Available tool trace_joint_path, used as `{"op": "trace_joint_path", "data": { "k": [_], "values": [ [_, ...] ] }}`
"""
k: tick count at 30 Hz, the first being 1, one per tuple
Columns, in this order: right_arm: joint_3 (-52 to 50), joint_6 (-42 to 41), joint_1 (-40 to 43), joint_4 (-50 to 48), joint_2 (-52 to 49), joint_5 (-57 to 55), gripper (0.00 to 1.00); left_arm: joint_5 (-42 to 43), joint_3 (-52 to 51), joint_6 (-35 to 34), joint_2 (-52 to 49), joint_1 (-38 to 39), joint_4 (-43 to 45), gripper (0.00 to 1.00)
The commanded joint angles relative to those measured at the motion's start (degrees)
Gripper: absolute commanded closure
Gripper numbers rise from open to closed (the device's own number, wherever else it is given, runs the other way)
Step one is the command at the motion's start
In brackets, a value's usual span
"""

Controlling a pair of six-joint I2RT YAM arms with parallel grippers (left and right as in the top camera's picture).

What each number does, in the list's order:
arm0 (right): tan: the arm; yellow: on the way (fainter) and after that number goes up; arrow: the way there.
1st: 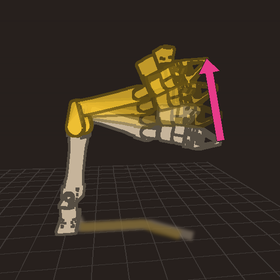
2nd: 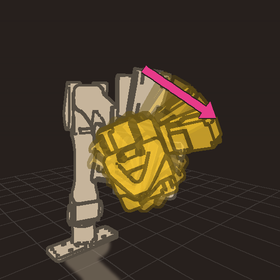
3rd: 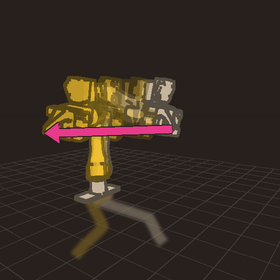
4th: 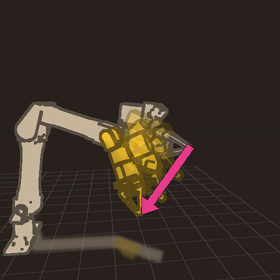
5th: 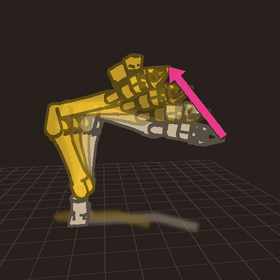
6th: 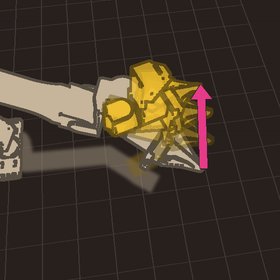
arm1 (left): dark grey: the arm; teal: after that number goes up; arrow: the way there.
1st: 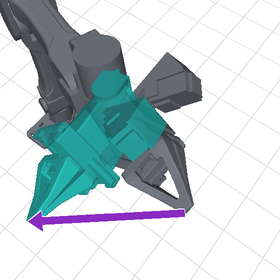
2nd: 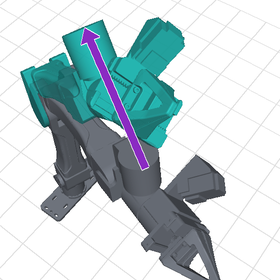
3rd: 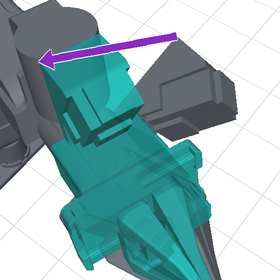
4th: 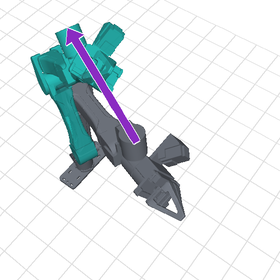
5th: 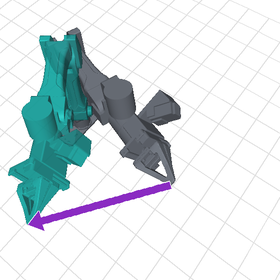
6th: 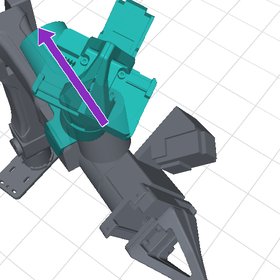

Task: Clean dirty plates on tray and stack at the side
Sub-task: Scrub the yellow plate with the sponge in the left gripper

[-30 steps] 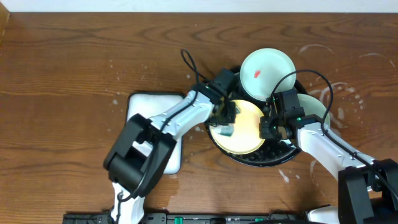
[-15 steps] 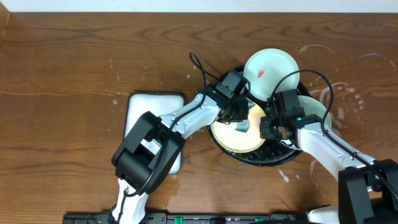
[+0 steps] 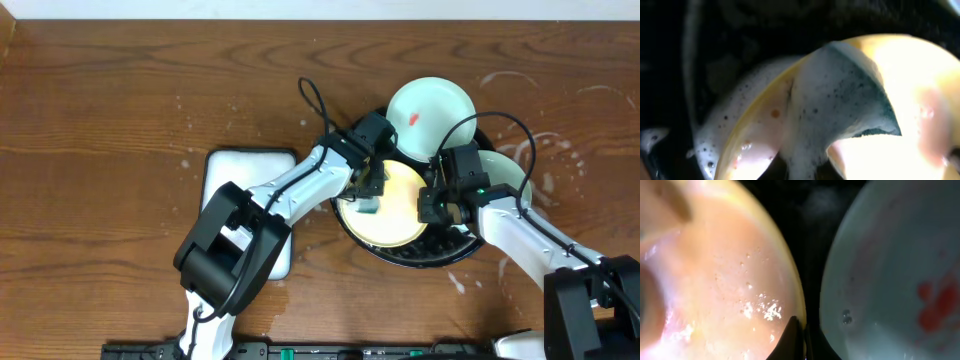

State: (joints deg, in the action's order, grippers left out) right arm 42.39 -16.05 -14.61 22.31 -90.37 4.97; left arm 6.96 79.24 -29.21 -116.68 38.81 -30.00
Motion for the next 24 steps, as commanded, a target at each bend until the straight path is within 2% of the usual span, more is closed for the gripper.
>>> {"op": "trace_joint_path", "data": {
  "k": [1,7,19,24],
  "values": [
    [-0.8,1.3,0.3,1.1,-0.9,-3.0,0.99,-15.6,-2.6,10.3,-3.8,-2.0,3.9,0.93],
    [-0.8,1.3,0.3,1.1,-0.9,-3.0,0.99,-15.7,-2.6,16.8,-3.8,-2.0,10.4,0.93],
    [-0.8,1.3,0.3,1.2,-0.9,-3.0,0.99,-16.3,-2.6,16.7,-3.2,-2.0,21.3,0.92],
    [-0.8,1.4,0.3,1.2,-0.9,-3.0,0.99,-16.3,-2.6,16.7,1.7,-2.3,23.3,0.92]
  ]
}}
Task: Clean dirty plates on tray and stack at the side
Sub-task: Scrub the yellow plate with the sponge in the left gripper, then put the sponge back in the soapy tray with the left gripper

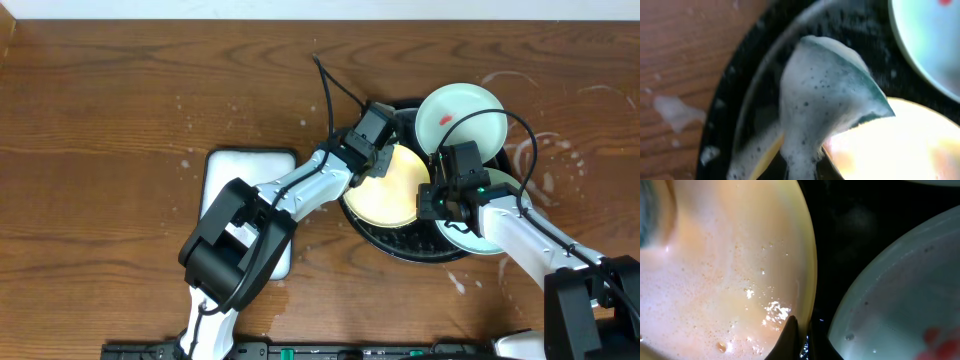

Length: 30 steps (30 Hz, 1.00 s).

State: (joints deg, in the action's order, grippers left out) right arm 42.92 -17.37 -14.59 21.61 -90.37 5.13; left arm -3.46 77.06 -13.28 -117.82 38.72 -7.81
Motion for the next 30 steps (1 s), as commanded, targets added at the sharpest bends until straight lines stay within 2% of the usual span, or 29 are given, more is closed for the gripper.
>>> {"op": "trace_joint_path", "data": {
  "k": [1,4,9,15,19,21,22,28,30],
  "values": [
    [-1.4,2.6,0.2,1.9,-0.9,-3.1,0.99,-5.9,-0.4,0.8,4.2,-2.2,1.1,0.92],
    [-1.4,2.6,0.2,1.9,-0.9,-3.1,0.99,-5.8,-0.4,0.8,8.9,-2.2,0.4,0.92],
    [-1.4,2.6,0.2,1.9,-0.9,-3.1,0.99,-5.8,-0.4,0.8,17.8,-2.2,-7.9,0.92],
    [-1.3,3.2,0.2,1.6,-0.9,0.0,0.99,-6.1,-0.4,-0.2,26.3,-3.0,-27.1,0.92],
    [-0.6,4.1,0.2,2.6,-0.9,1.9,0.99,-6.9,-0.4,-6.8,29.1,-7.7,-43.9,0.92],
    [0.3,4.1,0.2,4.1,-0.5,2.0,0.99,-6.9,-0.6,-9.0,29.1,-10.8,-48.8,0.91],
    [0.8,4.1,0.2,4.8,-0.2,1.9,0.99,-6.9,-1.1,-9.7,29.1,-12.6,-50.4,0.87],
    [5.5,3.7,0.2,11.3,3.7,0.5,0.99,-6.0,-5.1,-10.0,29.1,-21.0,-51.7,0.83],
    [6.8,3.7,0.1,13.2,5.0,-0.1,0.99,-5.0,-6.0,-10.0,29.1,-22.8,-51.7,0.78]
  ]
}}
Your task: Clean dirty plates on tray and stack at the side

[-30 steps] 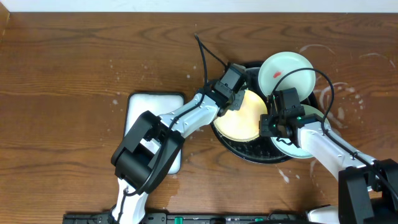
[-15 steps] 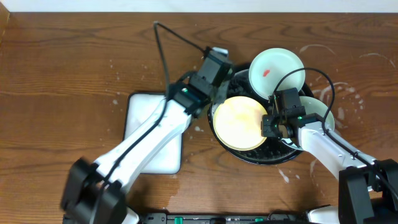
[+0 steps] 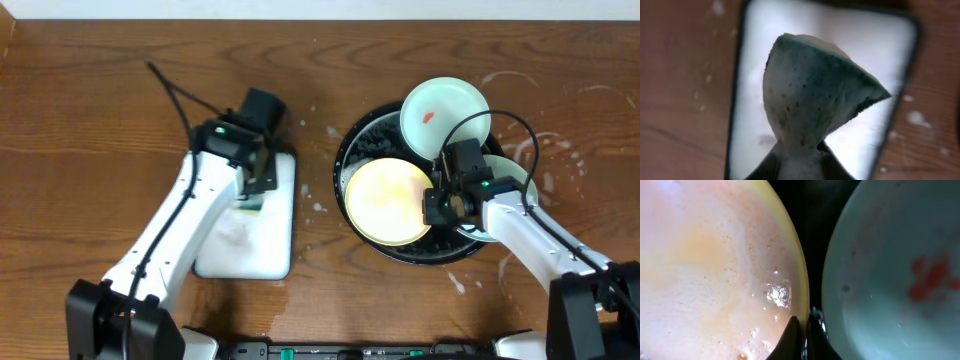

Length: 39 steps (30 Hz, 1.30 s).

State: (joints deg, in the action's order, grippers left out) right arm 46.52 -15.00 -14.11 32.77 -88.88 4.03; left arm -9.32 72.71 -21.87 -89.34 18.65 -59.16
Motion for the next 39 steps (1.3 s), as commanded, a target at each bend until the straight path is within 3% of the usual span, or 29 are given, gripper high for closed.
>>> {"op": "trace_joint_path", "data": {
  "k": [1,4,12,24,31,39],
  "values": [
    [3.7,1.4,-0.6,3.0,4.4,0.0,0.99,1.6,-2.0,-1.4,0.6,-3.5,-0.3,0.75],
    [4.9,2.3,-1.9,4.6,6.8,-3.7,0.99,2.6,-2.8,-1.4,0.6,-4.9,-0.3,0.51],
    [8.2,2.5,-10.3,8.2,12.8,-20.3,0.99,2.6,-3.2,-1.4,0.6,-5.2,-0.3,0.22],
    [11.6,6.0,-18.6,8.0,13.8,-42.0,0.99,2.6,-3.2,-1.4,0.6,-5.2,-0.3,0.2],
    [13.9,21.2,-23.2,3.6,13.8,-47.2,0.99,2.6,-3.2,-1.4,0.6,-5.2,-0.3,0.2],
    [13.9,29.2,-31.2,3.4,13.8,-59.1,0.99,2.6,-3.2,-1.4,0.6,-5.2,-0.3,0.19]
  ]
}}
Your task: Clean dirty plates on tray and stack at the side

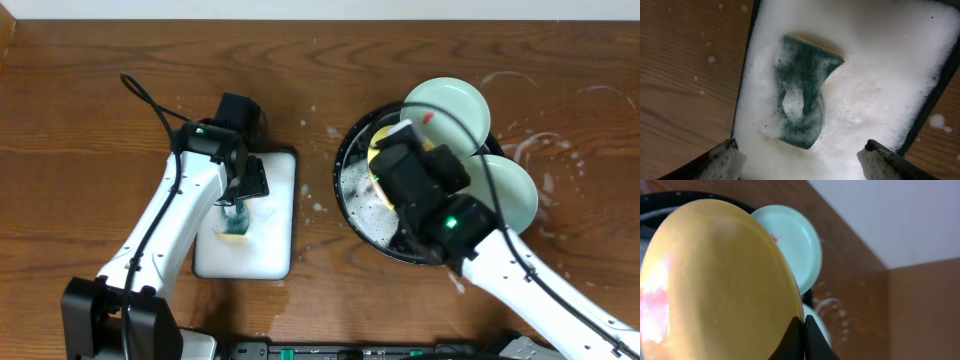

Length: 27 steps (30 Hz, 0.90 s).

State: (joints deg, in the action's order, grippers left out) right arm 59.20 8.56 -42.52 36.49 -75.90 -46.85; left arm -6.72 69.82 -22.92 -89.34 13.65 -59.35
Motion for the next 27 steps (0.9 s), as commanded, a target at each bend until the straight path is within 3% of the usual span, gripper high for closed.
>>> {"op": "trace_joint_path", "data": {
  "k": [1,9,27],
  "values": [
    [1.2,6.0,-3.9,-0.3,0.8,-9.4,0.99,0.0,-0.3,-0.3,0.6,-0.2,-0.2,0.19],
    [1.2,6.9,-7.9,-0.1,0.8,-11.8,0.99,0.0,-0.3,-0.3,0.6,-0.2,-0.2,0.19],
    [1.2,6.7,-8.2,-1.1,0.8,-13.4,0.99,0.0,-0.3,-0.3,0.6,-0.2,-0.2,0.19]
  ]
}}
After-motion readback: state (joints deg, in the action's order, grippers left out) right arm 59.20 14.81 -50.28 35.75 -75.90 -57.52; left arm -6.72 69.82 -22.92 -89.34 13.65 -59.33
